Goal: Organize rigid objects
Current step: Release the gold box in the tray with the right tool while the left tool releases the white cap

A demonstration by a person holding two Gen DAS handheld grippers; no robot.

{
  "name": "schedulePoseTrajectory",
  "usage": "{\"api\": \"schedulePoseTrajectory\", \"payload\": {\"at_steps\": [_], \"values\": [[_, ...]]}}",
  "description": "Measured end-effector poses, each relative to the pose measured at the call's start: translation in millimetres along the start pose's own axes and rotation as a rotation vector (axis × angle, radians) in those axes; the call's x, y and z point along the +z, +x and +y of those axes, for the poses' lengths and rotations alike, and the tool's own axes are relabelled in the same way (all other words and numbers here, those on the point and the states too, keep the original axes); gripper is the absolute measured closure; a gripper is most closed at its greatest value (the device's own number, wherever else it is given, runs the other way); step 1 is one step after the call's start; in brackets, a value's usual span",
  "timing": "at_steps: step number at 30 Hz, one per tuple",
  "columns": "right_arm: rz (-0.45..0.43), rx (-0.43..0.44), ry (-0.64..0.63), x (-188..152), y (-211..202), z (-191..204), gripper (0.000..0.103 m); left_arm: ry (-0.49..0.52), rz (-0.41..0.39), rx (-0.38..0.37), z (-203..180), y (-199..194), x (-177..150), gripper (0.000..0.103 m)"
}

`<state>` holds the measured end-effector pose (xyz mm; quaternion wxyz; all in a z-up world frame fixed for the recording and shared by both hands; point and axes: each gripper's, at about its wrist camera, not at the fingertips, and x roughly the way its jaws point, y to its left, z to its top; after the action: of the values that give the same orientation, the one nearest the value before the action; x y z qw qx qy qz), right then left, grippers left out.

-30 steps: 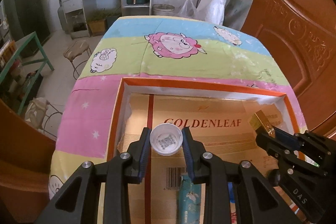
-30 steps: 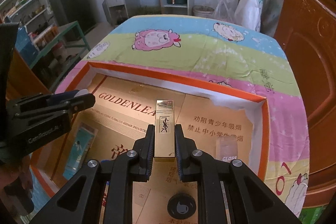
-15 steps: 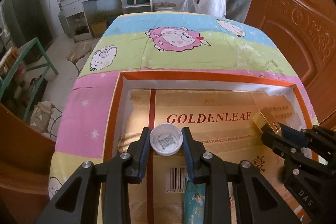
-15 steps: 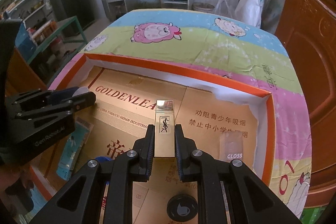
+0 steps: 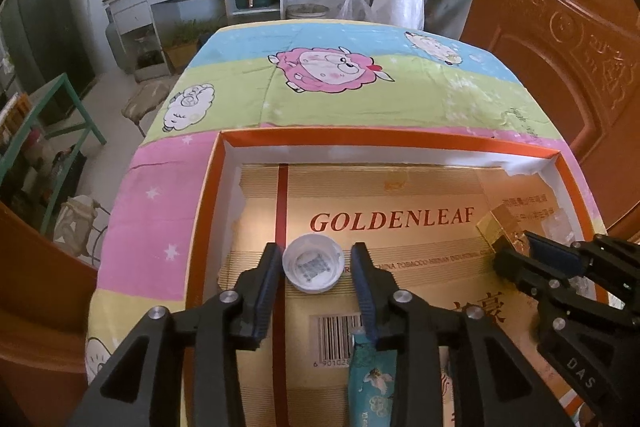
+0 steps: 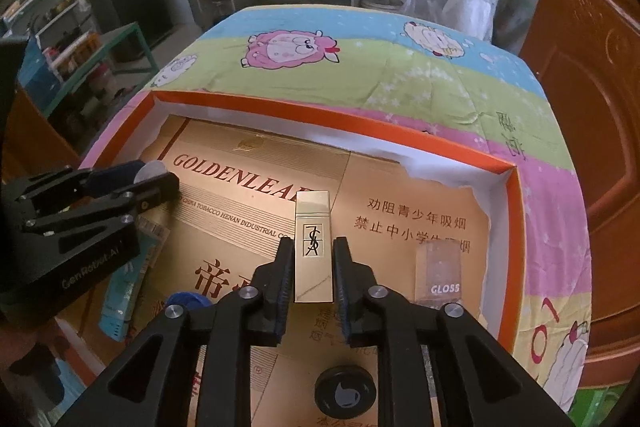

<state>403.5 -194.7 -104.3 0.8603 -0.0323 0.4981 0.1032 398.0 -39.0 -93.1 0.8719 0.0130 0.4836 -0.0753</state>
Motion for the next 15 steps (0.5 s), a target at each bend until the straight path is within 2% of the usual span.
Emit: {"api": "schedulePoseTrajectory", "payload": {"at_steps": [3, 5, 8, 15], "values": [[-0.003, -0.008, -0.007, -0.6, -1.2, 1.6, 0.062, -0.011, -0.009, -0.023, 2.9, -2.0, 0.3, 0.061], [-0.015, -0.018, -0.008, -1.7, -4.0, 3.0, 0.058, -0.026, -0.012, -0.041, 5.1, -3.3, -0.1, 0.058], [-0.045, -0.054, -0.016, -3.1, -11.3, 6.0, 0.057, -0.038, -0.024, -0.063, 6.5, -7.8, 0.3, 0.057], [-0.088, -0.055, -0.005, -5.9, -29.1, 8.0, 0.057, -0.047, -0.054, -0.073, 6.6, -22.5, 0.0, 0.057]]}}
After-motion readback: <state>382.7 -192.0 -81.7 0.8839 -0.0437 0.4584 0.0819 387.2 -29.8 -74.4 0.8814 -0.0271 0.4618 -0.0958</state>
